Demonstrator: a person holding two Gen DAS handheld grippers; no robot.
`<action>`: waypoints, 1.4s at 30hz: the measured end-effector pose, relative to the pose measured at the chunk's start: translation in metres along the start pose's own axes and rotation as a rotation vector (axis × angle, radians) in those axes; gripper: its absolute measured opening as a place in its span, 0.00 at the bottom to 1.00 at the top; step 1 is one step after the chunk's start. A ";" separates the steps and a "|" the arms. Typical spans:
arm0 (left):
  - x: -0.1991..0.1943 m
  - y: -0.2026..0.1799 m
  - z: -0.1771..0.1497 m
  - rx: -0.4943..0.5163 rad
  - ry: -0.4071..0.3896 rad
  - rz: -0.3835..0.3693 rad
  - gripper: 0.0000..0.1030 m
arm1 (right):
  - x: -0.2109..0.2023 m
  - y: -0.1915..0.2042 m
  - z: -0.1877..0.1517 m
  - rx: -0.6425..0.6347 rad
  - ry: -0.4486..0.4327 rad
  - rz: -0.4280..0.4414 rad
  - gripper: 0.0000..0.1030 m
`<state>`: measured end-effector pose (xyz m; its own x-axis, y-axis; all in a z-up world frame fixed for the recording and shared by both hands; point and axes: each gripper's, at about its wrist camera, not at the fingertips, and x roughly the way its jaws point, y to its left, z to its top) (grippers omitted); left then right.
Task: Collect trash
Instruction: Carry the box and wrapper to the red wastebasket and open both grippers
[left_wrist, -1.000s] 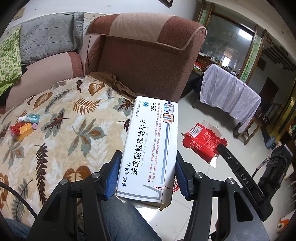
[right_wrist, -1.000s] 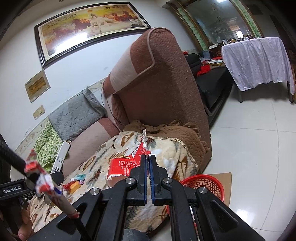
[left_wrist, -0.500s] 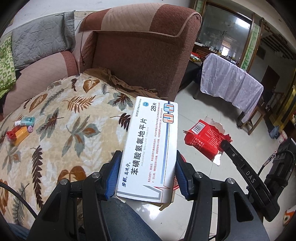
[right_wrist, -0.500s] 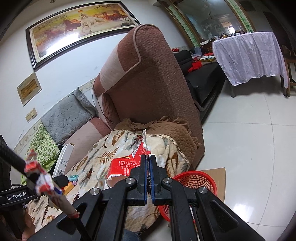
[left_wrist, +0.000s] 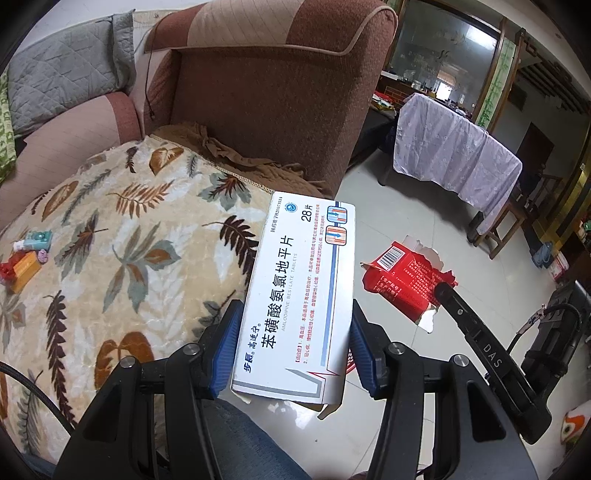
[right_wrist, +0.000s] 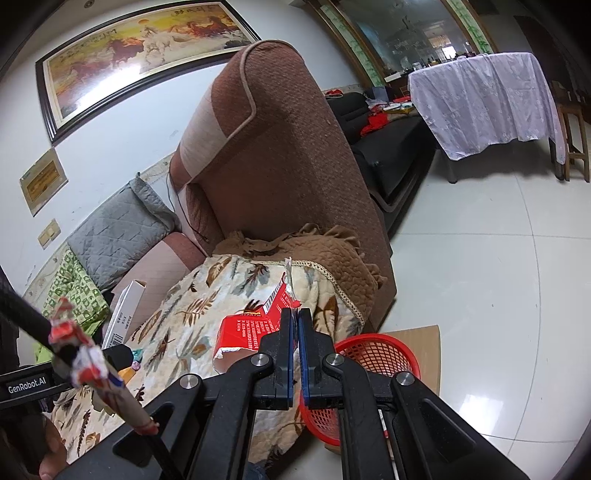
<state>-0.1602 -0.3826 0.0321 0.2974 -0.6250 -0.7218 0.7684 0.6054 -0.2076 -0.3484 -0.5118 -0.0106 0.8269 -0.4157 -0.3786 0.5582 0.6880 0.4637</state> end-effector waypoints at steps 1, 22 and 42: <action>0.003 0.000 0.000 -0.001 0.006 -0.005 0.52 | 0.001 -0.002 0.000 0.003 0.002 -0.003 0.03; 0.090 -0.006 -0.004 -0.048 0.180 -0.114 0.52 | 0.037 -0.036 -0.011 0.054 0.062 -0.092 0.03; 0.157 -0.006 -0.008 -0.086 0.333 -0.172 0.62 | 0.057 -0.061 -0.009 0.164 0.091 -0.107 0.17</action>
<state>-0.1226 -0.4798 -0.0852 -0.0430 -0.5352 -0.8436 0.7362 0.5539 -0.3889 -0.3357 -0.5723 -0.0672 0.7567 -0.4210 -0.5001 0.6525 0.5336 0.5380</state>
